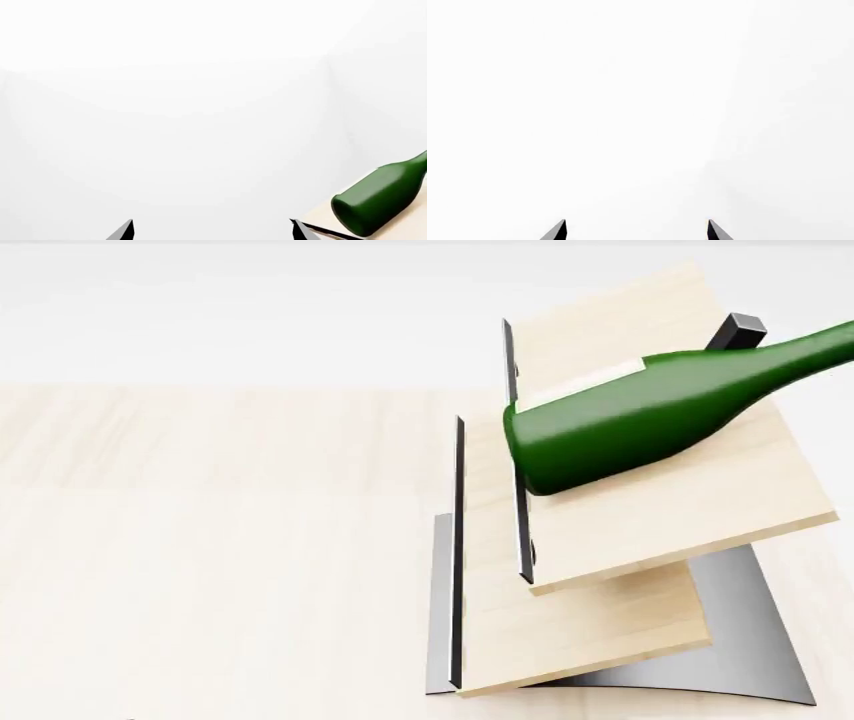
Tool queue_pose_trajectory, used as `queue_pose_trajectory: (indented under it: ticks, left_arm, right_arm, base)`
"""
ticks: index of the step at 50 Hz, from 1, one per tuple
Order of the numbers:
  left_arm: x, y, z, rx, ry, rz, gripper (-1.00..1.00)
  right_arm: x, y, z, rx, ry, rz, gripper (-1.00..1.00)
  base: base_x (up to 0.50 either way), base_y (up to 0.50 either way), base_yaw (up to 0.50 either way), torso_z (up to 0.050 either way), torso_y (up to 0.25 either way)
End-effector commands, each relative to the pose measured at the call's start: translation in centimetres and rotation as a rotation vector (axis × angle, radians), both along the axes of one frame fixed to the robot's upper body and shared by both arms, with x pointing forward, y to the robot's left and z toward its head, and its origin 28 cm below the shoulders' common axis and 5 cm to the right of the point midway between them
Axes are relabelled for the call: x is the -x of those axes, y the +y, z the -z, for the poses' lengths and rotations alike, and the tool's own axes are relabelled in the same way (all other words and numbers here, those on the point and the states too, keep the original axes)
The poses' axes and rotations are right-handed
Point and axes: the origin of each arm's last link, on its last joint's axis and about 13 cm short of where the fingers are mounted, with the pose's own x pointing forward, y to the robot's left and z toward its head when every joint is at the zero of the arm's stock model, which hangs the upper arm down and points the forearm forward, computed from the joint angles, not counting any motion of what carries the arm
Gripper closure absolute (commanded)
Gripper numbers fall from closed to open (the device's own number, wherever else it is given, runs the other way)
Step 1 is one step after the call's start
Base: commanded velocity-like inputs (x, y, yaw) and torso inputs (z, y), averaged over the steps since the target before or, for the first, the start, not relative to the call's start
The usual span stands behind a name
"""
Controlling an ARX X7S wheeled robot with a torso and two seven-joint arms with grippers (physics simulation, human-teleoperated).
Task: Put the wine bottle on the wine rack.
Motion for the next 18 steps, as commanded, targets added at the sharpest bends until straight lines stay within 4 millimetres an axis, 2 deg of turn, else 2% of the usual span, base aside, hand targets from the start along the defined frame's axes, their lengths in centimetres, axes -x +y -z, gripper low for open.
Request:
queue_pose_trajectory:
  ticks: [1,18]
  left_arm:
    - [0.0,0.0,0.0,0.0,0.002,0.0,-1.0]
    - [0.2,0.0,0.1,0.002,-0.002,0.001,-1.0]
  right_arm:
    - [3.7,0.5,-0.3,0.0,-0.169,0.045,-1.0]
    - [6.4,1.0,-0.2,0.026,-0.261,0.028,-1.0]
  base:
    - [0.0,0.0,0.0,0.0,0.0]
    - [0.0,0.0,0.0,0.0,0.0]
